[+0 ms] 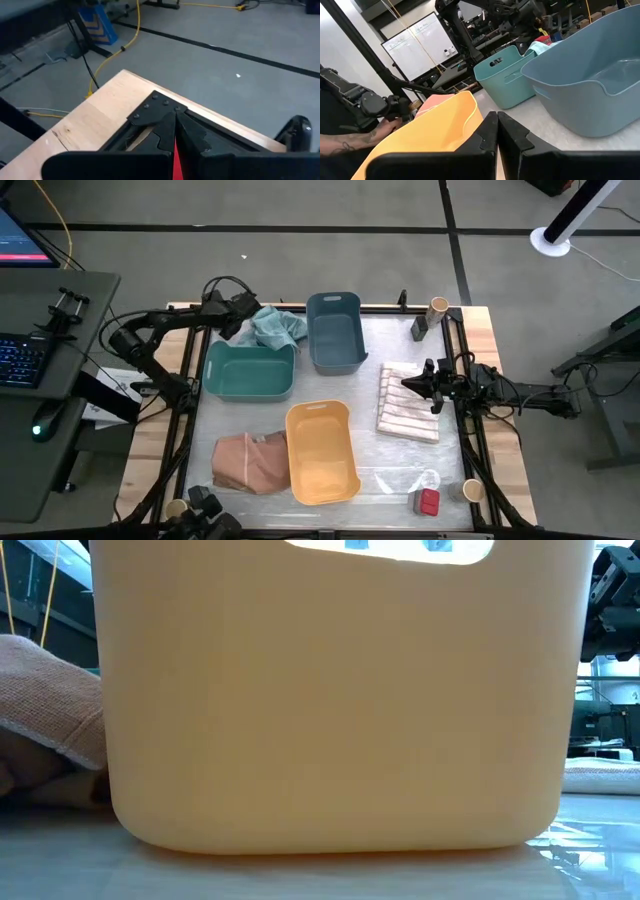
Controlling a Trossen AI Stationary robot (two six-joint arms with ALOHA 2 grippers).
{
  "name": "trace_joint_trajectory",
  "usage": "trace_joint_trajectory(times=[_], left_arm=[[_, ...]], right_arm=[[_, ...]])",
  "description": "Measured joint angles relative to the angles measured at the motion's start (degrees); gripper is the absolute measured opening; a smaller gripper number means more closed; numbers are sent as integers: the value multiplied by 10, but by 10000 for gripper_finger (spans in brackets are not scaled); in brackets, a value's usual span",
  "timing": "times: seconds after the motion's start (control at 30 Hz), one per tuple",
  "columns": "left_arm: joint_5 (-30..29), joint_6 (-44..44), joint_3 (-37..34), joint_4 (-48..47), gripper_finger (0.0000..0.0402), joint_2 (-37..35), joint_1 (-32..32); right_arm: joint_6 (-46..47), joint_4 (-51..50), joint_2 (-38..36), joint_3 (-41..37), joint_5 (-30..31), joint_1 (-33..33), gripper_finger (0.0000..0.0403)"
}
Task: Sort spices by type
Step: Put the top red seasoning can into the green bin
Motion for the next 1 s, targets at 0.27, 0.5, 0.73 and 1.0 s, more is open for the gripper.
trace_joint_trajectory(times=[0.27,0.5,0.73,1.0], left_arm=[[-4,-1,0,-15,0,38,0],[34,-7,2,-13,0,45,-4],[70,-6,3,-24,0,28,-36],[96,-49,2,-28,0,16,-108]], right_arm=[[0,0,0,0,0,0,1],[0,0,0,0,0,0,1],[0,0,0,0,0,0,1],[0,0,0,0,0,0,1]])
